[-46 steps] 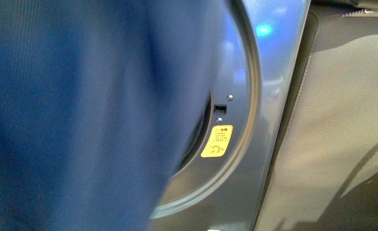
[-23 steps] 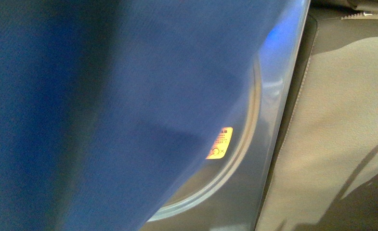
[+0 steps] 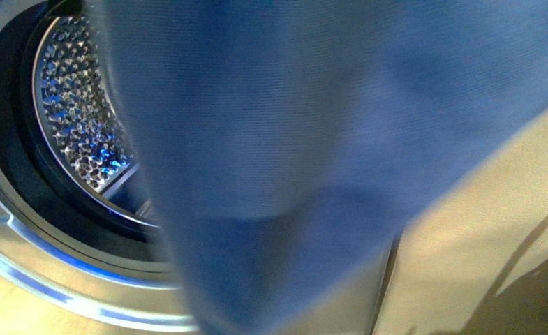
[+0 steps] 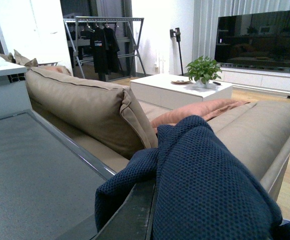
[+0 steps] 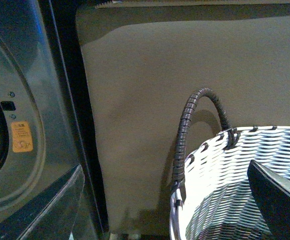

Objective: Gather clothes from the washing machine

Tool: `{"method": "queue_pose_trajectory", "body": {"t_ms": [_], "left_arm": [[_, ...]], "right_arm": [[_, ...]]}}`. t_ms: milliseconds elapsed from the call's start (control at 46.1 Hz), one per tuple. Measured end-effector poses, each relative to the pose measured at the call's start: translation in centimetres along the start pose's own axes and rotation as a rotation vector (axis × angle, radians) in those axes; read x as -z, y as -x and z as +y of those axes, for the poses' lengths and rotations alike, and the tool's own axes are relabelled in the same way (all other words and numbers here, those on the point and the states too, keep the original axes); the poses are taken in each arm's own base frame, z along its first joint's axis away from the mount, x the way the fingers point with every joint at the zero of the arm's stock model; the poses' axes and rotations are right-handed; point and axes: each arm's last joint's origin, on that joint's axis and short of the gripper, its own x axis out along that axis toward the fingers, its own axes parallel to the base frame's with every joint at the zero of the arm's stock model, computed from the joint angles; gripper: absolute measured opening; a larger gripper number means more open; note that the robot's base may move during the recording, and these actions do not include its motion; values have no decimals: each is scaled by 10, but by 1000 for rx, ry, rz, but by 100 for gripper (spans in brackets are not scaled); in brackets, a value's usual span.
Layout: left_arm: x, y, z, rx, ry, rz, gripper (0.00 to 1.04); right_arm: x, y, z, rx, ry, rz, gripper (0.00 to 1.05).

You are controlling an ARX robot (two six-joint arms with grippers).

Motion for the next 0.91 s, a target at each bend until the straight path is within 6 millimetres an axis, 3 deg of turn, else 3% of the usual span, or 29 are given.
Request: {"method": "queue_pose_trajectory", "body": {"t_ms": [239,390,520,607,694,911], "left_arm": [[1,-2,0,-3,3,16,15],[-1,-1,0,-3,3,15,15],[-2,0,0,-2,2,12,15],[-5,3,0,-3,1,2,15],[-8,5,0,-4,-1,-7,15],[-11,8,0,-6,-3,-19,15]], "right_arm": [[0,0,0,-7,-6,-1,97],[-18,0,-5,-384,-299,-103,97],[-26,0,-11,-510,-454,-72,97],[-39,-1,-15,-526,-475,-93,97],[-64,-4,-19,-548,-432,-163,97],[-109,-25,-22,-620,-400,-214,97]]}}
